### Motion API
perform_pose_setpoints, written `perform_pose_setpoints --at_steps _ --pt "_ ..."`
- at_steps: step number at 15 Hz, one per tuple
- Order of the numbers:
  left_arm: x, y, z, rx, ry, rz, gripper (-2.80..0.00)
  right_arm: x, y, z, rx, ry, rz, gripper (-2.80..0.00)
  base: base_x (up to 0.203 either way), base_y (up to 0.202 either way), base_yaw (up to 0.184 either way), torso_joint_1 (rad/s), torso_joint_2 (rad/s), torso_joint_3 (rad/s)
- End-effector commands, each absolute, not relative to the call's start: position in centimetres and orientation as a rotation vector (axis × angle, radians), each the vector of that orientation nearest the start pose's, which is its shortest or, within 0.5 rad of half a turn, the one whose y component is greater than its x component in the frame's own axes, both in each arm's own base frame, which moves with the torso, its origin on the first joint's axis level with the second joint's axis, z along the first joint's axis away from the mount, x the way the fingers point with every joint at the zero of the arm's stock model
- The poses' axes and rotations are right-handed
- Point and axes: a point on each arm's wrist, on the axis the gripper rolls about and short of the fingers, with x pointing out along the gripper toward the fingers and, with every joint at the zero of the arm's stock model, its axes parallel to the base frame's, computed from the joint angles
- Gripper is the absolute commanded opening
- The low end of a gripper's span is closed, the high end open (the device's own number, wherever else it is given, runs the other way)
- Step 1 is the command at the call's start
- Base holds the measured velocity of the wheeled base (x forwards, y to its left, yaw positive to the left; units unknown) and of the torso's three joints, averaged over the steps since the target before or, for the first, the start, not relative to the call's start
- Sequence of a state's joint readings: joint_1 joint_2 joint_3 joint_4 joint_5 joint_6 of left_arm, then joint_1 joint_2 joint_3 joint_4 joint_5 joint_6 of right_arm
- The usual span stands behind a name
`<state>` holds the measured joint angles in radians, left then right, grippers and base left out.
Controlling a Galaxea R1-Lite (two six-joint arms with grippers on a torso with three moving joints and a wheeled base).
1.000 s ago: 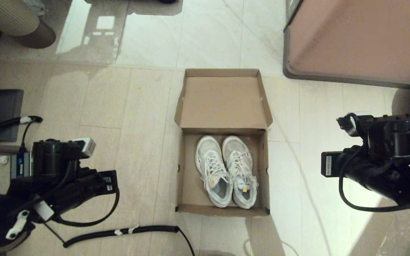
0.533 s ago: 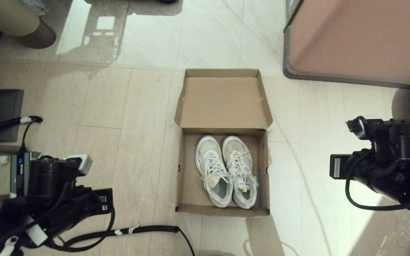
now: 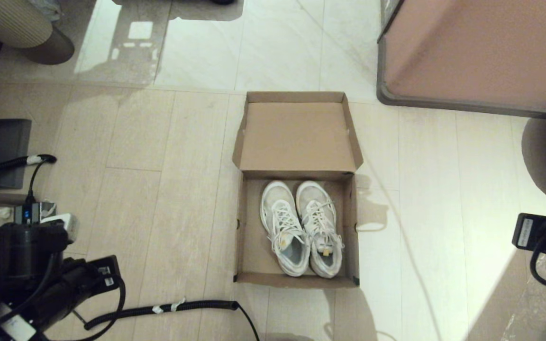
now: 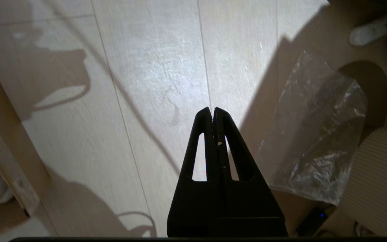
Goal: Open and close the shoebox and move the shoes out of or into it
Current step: Close the shoe box
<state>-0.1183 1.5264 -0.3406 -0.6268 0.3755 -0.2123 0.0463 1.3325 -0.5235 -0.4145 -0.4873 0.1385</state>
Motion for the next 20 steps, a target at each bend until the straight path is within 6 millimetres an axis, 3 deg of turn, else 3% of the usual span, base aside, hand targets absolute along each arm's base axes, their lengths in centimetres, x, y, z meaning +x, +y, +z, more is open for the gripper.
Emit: perform_pose_setpoints --at_steps 1,5,7,11,14,16,20 --pt "19.8 -1.5 12.2 -0.072 0.469 0.299 -2.8 17.0 -0.4 17.8 0.043 0.324 -0.454 -2.8 0.0 0.0 0.0 0.0 0.0 0.0" --pt "22.3 -0.5 15.9 -0.096 0.355 0.322 -2.8 17.8 -0.3 18.3 0.035 0.319 -0.43 -2.8 0.0 0.0 0.0 0.0 0.0 0.0" --pt "22.3 -0.6 16.9 -0.054 0.382 0.239 -2.8 18.1 0.0 18.0 0.004 0.346 -0.374 -2.8 0.0 0.0 0.0 0.0 0.0 0.0" --pt "19.7 -1.7 15.4 0.048 0.447 0.021 -2.8 19.8 2.3 17.3 -0.021 0.393 -0.2 -2.8 0.0 0.0 0.0 0.0 0.0 0.0" --pt "20.1 -3.8 14.8 0.074 0.475 -0.083 -2.8 23.0 4.0 17.7 -0.016 0.402 -0.082 -2.8 0.0 0.0 0.0 0.0 0.0 0.0" --pt "20.7 -5.3 14.4 0.096 0.499 -0.143 -2.8 25.6 5.6 16.7 -0.029 0.443 -0.037 -2.8 0.0 0.0 0.0 0.0 0.0 0.0" --pt "21.5 -6.0 14.1 0.16 0.501 -0.175 -2.8 29.7 9.5 14.0 -0.052 0.423 0.05 -2.8 0.0 0.0 0.0 0.0 0.0 0.0"
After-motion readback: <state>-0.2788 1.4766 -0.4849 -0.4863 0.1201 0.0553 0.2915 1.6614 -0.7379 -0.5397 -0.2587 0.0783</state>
